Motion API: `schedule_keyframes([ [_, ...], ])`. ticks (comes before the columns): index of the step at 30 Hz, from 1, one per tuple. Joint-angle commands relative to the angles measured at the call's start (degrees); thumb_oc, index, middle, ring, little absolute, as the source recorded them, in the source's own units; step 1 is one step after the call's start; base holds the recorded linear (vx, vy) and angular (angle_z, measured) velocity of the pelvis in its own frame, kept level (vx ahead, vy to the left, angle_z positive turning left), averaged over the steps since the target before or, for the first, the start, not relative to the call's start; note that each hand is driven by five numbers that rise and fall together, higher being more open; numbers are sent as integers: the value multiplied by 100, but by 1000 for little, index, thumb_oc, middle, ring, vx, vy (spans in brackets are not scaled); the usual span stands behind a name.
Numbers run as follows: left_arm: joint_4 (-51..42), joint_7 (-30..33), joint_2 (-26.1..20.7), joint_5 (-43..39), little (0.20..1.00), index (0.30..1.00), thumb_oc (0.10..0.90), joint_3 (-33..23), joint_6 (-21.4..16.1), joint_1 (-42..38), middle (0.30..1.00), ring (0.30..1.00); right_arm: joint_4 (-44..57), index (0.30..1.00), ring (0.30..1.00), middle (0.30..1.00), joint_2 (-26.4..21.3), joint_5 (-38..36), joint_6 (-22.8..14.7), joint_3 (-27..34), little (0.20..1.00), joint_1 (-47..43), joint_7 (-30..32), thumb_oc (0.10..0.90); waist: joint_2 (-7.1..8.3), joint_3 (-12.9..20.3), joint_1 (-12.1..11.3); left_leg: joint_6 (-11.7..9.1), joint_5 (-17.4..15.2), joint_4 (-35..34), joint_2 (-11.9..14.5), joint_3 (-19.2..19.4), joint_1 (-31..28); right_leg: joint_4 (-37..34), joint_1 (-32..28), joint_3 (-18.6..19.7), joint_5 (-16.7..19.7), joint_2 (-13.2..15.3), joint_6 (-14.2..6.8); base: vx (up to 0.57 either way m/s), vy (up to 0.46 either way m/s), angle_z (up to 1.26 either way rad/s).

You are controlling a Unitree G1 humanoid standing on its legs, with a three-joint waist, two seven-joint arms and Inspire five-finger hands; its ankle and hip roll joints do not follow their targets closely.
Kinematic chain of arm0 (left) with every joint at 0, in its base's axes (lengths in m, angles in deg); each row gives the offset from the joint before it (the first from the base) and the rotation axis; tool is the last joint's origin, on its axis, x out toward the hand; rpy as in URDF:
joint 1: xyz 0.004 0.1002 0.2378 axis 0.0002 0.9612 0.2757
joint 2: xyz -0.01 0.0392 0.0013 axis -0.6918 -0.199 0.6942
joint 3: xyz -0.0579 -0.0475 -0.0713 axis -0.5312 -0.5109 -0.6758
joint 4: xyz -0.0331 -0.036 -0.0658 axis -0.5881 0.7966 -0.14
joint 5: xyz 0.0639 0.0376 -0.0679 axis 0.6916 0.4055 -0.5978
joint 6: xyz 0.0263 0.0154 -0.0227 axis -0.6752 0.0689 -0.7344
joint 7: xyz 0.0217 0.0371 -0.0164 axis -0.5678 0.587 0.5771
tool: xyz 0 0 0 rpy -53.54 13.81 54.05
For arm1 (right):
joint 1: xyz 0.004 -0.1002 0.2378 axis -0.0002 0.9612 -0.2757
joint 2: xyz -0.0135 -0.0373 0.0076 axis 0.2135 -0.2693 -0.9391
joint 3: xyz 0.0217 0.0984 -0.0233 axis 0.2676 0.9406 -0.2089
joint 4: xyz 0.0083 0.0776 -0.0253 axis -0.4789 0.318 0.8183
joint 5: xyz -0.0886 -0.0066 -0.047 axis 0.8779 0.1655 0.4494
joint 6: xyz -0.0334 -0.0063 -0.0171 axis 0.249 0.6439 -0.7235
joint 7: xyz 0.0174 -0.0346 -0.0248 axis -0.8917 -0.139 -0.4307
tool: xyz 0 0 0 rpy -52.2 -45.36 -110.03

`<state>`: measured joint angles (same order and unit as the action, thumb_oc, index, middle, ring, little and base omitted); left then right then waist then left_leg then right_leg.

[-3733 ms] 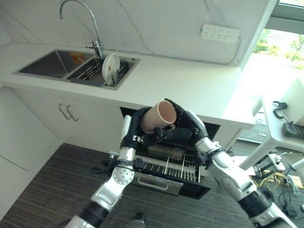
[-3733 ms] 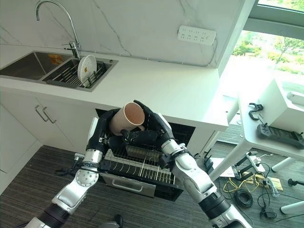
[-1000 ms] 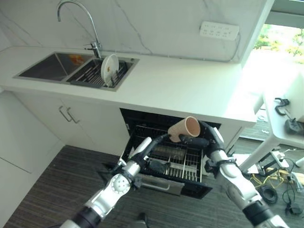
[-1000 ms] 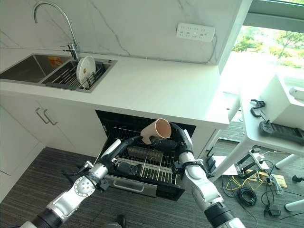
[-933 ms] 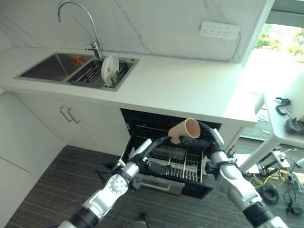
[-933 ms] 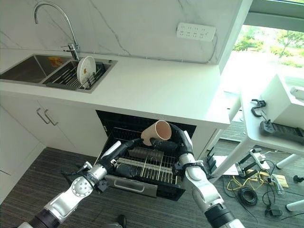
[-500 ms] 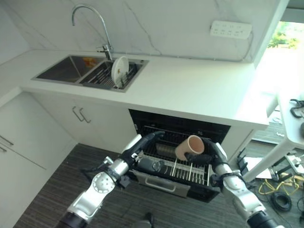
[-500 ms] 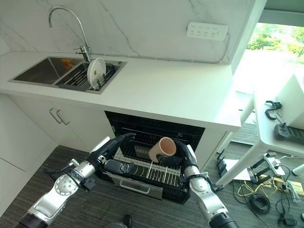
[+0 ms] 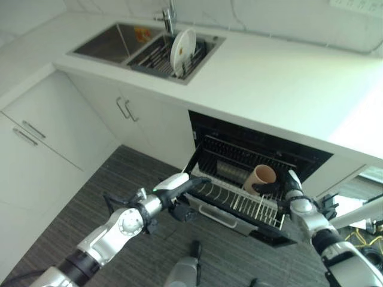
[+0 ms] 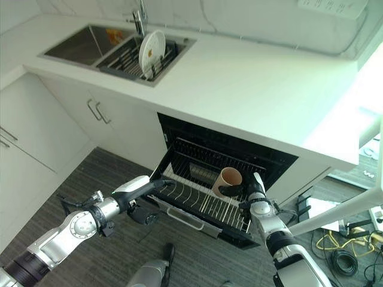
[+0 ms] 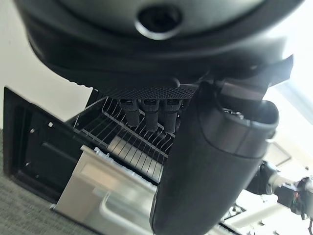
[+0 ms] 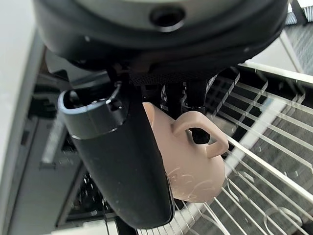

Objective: Place the dishes in the dishwasher.

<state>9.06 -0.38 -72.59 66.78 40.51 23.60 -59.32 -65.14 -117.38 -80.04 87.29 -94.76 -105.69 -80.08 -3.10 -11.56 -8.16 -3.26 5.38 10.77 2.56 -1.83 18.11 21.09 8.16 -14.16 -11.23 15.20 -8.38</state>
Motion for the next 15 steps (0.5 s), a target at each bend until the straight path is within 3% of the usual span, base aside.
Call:
schedule_keyframes([
  [1, -389, 293, 109, 154, 900, 900, 800, -197, -340, -642, 900, 900, 301, 300, 300, 300, -183, 8, -512, 47, 300, -565, 37, 400, 75, 179, 28, -19, -1098, 642, 302, 86, -190, -390, 219, 167, 652, 204, -98, -87, 20, -3],
  [8, -299, 466, 109, 580, 900, 900, 800, 455, -259, -1269, 900, 900, -233, 300, 300, 300, -60, 203, -472, -261, 300, -777, -3, 400, -30, -188, 179, -12, -1031, 642, 258, 173, -58, -390, 391, 235, 776, 250, -104, -82, 46, -6],
  [15, -190, 683, 148, 618, 900, 900, 800, 409, -157, -1300, 900, 900, -425, 300, 300, 300, 124, 445, -470, -237, 300, -482, 49, 400, -67, -345, 264, -10, -1026, 642, 247, 283, -64, -390, 444, 272, 838, 271, -103, -36, 26, -2],
])
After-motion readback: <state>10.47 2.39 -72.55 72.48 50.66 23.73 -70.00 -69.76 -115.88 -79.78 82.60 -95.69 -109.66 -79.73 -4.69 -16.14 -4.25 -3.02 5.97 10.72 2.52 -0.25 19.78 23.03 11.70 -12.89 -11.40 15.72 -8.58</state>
